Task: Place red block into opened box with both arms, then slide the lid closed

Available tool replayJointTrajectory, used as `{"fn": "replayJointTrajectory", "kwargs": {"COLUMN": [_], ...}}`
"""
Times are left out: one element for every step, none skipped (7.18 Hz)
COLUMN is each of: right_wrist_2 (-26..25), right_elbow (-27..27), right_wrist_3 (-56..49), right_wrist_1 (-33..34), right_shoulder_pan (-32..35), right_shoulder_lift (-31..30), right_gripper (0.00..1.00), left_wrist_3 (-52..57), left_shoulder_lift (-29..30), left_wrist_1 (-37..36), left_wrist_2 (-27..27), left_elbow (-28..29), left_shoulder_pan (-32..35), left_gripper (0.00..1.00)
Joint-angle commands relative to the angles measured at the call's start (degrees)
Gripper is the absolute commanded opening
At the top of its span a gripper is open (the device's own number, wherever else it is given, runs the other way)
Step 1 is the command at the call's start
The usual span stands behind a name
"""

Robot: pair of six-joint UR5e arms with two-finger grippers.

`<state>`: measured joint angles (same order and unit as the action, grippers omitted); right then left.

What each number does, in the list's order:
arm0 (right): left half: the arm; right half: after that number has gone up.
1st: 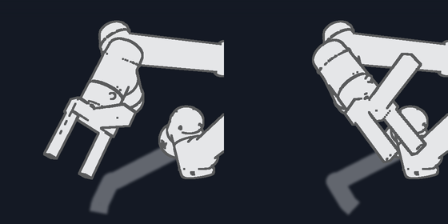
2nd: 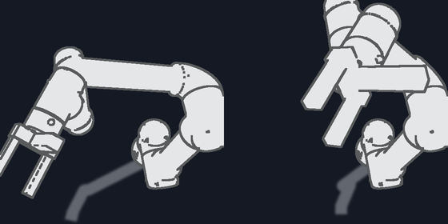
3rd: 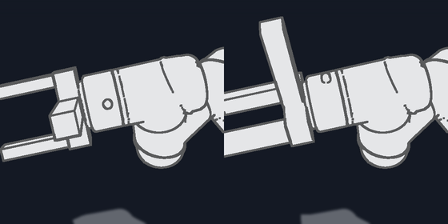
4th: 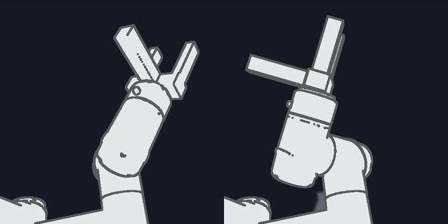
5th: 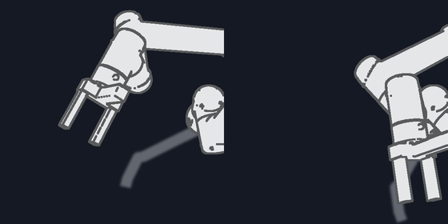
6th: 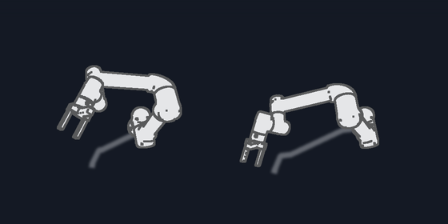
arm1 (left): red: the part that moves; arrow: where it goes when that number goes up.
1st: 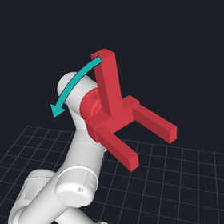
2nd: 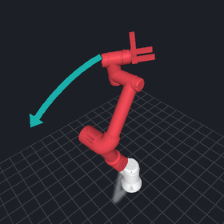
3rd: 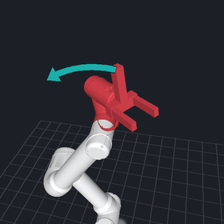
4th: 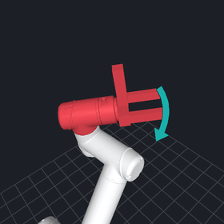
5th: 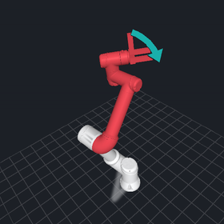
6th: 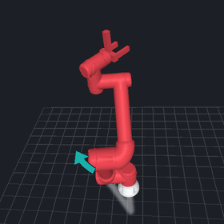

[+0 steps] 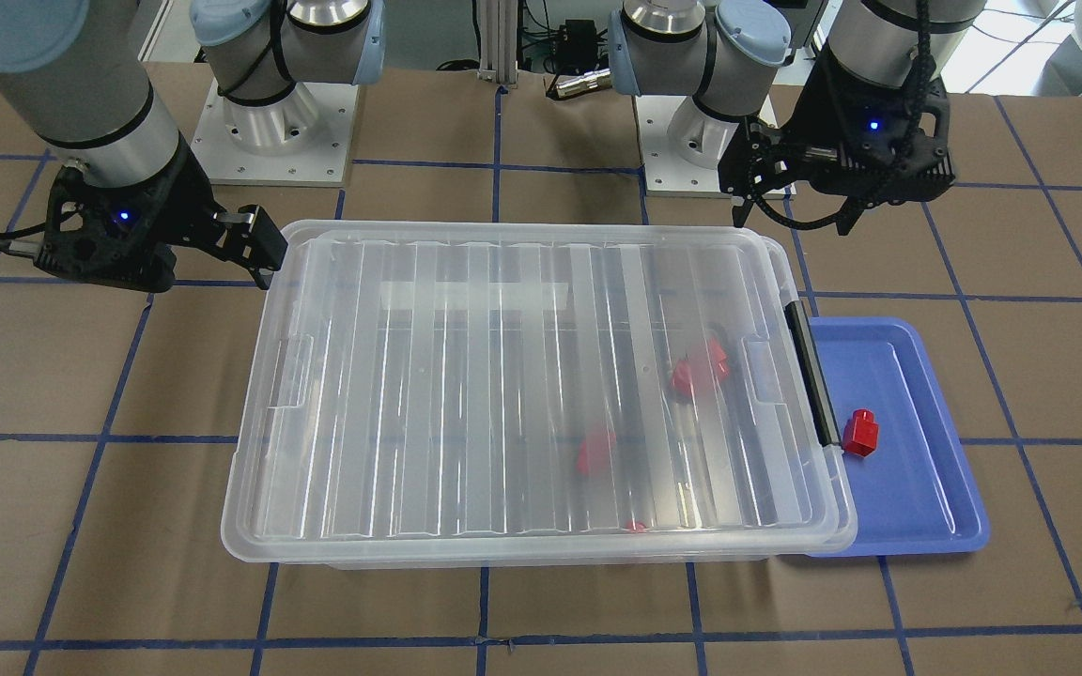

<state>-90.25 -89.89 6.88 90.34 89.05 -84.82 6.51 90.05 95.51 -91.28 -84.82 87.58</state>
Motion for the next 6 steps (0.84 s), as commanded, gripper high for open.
{"fn": "replayJointTrajectory", "kwargs": {"right_wrist_2": [0.3, 0.0, -0.5, -0.5, -0.3, -0.5], "right_elbow": [-0.6, -1.7, -1.9, -2.0, -1.9, -1.9], "right_wrist_3": [0.0, -0.2, -0.5, 0.1, 0.2, 0.2], "right_wrist_1": [2.9, 3.4, 3.6, 3.6, 3.7, 4.0], "right_shoulder_pan": [0.0, 0.0, -0.3, -0.3, -0.3, -0.3], "right_shoulder_lift": [3.4, 5.3, 6.1, 6.9, 8.3, 8.7], "right_gripper": [1.0, 1.0, 1.0, 1.0, 1.0, 1.0], "left_wrist_3": [2.4, 8.1, 18.8, 25.3, 30.0, 36.8], "left_shoulder_lift": [1.0, 2.2, 4.0, 6.3, 9.4, 13.1], "left_wrist_1": [0.9, -1.3, -1.7, -4.2, -7.2, -10.6], "left_wrist_2": [1.2, 4.4, 4.5, 4.7, 4.7, 4.9], "left_elbow": [-1.3, -1.7, -1.9, -2.0, -2.4, -3.4], "left_shoulder_pan": [-4.9, -8.7, -12.9, -17.1, -20.2, -23.5], "left_gripper": [1.0, 1.0, 1.0, 1.0, 1.0, 1.0]}}
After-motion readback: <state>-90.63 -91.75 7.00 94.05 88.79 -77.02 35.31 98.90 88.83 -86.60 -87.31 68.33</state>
